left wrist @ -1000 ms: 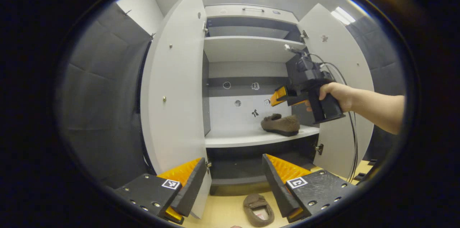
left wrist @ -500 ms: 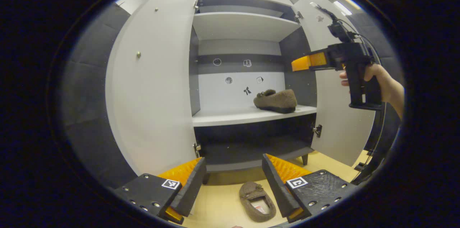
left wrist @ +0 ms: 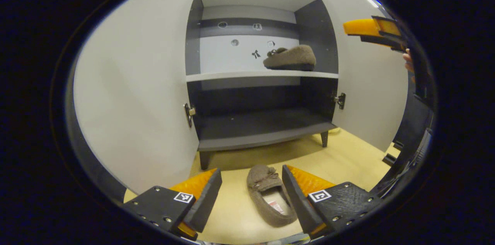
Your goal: Grab one shoe with the right hand and put it into the shoe cabinet, grab the other shoe with the left hand and put it into the shoe cabinet; then close the right door with the right hand and the left door with the left hand.
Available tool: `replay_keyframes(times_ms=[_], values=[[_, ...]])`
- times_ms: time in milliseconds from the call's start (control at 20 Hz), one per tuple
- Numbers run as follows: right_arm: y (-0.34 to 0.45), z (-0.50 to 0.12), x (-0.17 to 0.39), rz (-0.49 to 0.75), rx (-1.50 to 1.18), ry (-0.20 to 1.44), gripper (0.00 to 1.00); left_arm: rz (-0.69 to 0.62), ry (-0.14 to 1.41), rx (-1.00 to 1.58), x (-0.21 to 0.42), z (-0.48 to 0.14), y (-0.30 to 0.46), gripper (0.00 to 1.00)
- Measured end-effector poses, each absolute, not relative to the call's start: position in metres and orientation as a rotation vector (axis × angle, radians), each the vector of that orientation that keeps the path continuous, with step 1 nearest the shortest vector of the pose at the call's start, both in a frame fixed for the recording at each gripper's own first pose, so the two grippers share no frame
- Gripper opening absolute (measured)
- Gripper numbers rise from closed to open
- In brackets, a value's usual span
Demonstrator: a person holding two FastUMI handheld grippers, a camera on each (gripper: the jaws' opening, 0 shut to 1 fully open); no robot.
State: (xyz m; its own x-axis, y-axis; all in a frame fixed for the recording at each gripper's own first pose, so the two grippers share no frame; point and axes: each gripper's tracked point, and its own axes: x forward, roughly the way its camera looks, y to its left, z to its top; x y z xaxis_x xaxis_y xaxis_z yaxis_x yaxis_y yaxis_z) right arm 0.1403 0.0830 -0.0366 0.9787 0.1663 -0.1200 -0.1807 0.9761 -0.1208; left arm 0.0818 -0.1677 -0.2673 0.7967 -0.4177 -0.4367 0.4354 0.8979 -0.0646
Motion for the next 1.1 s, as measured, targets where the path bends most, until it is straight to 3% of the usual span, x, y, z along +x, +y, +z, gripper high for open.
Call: replay_keyframes(times_ms=[700, 750, 800, 950, 1100], values=[[0.046, -0.080, 0.093, 0.053, -0.120, 0.229, 0.96, -0.418, 0.752, 0.073, 0.087, -0.394, -0.174, 0.92], [0.042, -0.084, 0.089, 0.042, -0.121, 0.242, 0.98, -0.424, 0.767, 0.074, 0.088, -0.398, -0.177, 0.99], [0.039, -0.087, 0.086, 0.033, -0.120, 0.254, 0.98, -0.432, 0.784, 0.079, 0.087, -0.404, -0.179, 0.91], [0.034, -0.091, 0.079, 0.016, -0.095, 0.274, 0.98, -0.441, 0.816, 0.083, 0.086, -0.413, -0.186, 0.90], [0.033, -0.091, 0.077, 0.009, -0.086, 0.278, 0.98, -0.464, 0.866, 0.039, 0.076, -0.419, -0.196, 0.75]])
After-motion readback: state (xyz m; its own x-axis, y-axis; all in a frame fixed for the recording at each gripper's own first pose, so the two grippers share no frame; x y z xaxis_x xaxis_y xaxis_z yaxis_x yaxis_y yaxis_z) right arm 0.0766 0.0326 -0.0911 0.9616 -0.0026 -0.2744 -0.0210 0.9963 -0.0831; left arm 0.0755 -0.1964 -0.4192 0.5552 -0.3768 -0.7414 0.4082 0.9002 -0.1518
